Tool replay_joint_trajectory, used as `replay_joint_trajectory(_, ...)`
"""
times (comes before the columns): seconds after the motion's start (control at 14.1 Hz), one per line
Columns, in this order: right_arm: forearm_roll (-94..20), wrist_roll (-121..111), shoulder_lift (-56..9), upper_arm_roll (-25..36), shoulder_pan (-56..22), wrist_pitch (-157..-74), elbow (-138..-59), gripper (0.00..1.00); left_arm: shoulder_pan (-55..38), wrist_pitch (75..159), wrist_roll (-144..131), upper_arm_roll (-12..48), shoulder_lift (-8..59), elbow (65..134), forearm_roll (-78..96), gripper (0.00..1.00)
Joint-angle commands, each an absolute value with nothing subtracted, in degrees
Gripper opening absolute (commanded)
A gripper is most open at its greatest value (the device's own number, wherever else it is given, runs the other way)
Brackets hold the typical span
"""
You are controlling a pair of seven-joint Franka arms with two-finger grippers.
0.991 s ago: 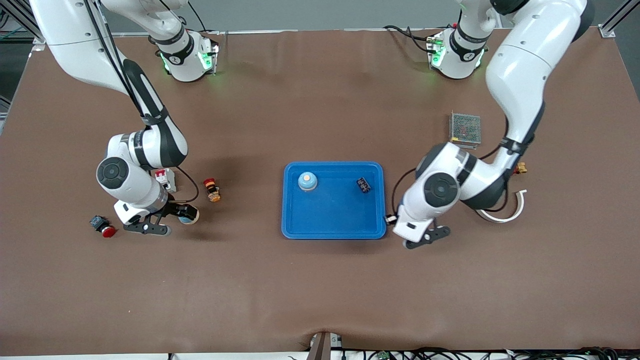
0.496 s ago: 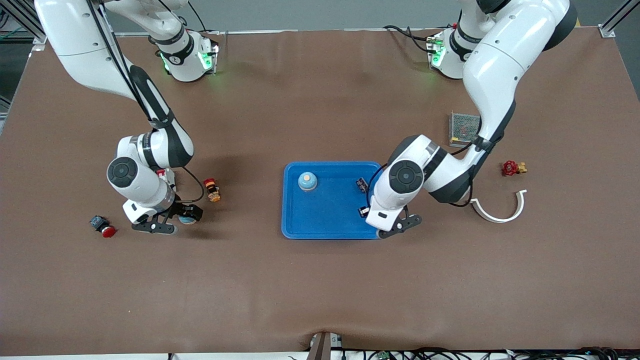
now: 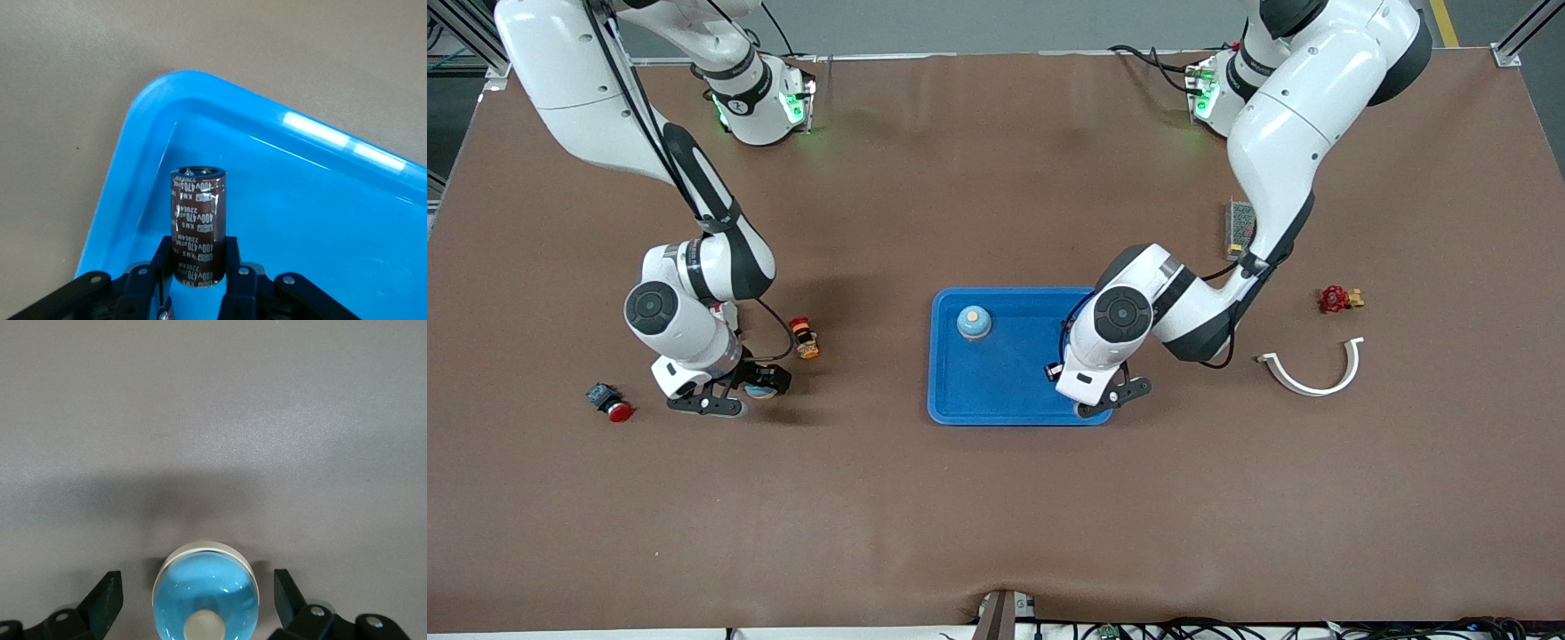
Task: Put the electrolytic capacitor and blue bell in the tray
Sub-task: 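Carry the second capacitor over the tray with the left gripper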
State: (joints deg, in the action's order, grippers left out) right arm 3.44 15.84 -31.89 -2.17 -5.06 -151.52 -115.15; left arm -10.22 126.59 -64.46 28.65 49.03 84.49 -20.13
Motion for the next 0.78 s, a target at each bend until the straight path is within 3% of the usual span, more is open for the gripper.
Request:
replay_joint_trajectory(0.0, 4.6, 16.3, -31.8, -2.5, -4.7, -152.3, -115.6, 1.00, -11.2, 127.3, -65.3, 28.2, 50.3, 83.0, -20.7, 0.02)
replay_joint_trajectory(0.28, 4.6, 16.3, -31.8, -2.5, -4.7, -152.2, -115.6, 1.00, -11.2, 128.2, -66.7, 28.2, 50.9, 83.0, -20.7, 0.09)
replay_joint_trajectory(0.42, 4.6, 16.3, -31.8, -2.5, -4.7, -152.1, -115.6, 1.00, -11.1, 128.1, -67.8, 28.2, 51.0, 83.0, -20.7, 0.23)
replay_joint_trajectory(0.5, 4.6, 16.4, -31.8, -2.5, -4.7, -152.1, -115.6, 1.00, -11.1, 128.1, -68.0, 28.2, 51.2, 83.1, -20.7, 0.38)
replay_joint_trajectory(0.57, 4.6, 16.4, -31.8, -2.5, -4.7, -152.1, -115.6, 1.00, -11.1, 128.2, -68.2, 28.2, 51.1, 83.1, -20.8, 0.80)
replay_joint_trajectory(0.64, 4.6, 16.4, -31.8, -2.5, -4.7, -152.0, -115.6, 1.00, -10.9, 128.2, -68.1, 28.2, 51.0, 83.1, -20.7, 1.00)
replay_joint_trajectory(0.71, 4.6, 16.4, -31.8, -2.5, -4.7, -151.8, -115.6, 0.90, -10.9, 128.2, -68.3, 28.2, 50.9, 83.0, -20.7, 1.00)
